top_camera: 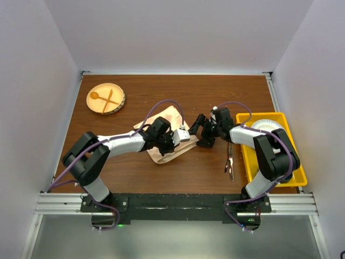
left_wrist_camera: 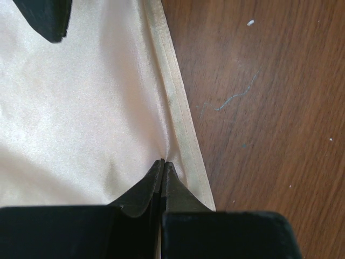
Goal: Fold the napkin into a case and place the utensils inside
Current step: Smooth out the lower triangle-folded napkin at the center of the board.
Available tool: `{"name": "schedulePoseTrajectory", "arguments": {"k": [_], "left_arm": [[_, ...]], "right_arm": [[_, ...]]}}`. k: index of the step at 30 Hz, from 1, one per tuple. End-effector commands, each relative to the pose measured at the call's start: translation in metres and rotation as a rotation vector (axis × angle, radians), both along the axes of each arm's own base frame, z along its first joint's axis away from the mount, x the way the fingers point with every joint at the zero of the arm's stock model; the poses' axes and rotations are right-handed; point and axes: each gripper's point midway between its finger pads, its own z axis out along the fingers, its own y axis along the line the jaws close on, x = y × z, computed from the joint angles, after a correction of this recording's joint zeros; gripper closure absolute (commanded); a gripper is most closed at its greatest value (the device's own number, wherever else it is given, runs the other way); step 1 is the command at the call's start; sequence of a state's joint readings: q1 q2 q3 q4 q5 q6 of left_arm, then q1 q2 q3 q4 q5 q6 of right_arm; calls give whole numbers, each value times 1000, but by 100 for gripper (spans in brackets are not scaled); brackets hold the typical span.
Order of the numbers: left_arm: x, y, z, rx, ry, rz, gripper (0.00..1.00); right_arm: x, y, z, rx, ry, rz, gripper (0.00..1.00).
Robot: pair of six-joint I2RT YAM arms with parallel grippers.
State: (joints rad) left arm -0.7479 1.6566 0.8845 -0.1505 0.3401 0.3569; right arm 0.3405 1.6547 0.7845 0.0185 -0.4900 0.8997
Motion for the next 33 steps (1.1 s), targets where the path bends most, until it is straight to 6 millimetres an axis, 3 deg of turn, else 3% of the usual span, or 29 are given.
{"name": "schedulePoseTrajectory", "arguments": {"k": [1,7,15,19,24,25,27,31,33], "left_arm": [[6,-23,32,-93,-40,-27,100],[-5,-26,21,-73,-3,-50,100],[-19,-13,-1,-20,19,-72,99],[-23,-12,4,-22,27,-86,70],[-33,-4,39,-76,-27,-104,64],[-37,2,38,-66,-27,-106,63],[-44,14,45,-50,-54,-119,62],[-53,40,31,34,-72,-110,57],[-53,44,28,45,-83,-106,55]], "right_arm": [[1,-2,-3,-38,3,-3,2],[1,-1,-3,-36,1,-2,2],[0,-3,2,-52,-7,13,2],[0,-3,6,-67,-1,40,2],[-5,-7,22,-118,-10,136,2],[-1,-5,33,-118,-33,156,2],[-10,-9,35,-151,-11,205,2],[-12,-12,51,-175,-43,300,5],[-9,-7,60,-159,-87,345,12]]}}
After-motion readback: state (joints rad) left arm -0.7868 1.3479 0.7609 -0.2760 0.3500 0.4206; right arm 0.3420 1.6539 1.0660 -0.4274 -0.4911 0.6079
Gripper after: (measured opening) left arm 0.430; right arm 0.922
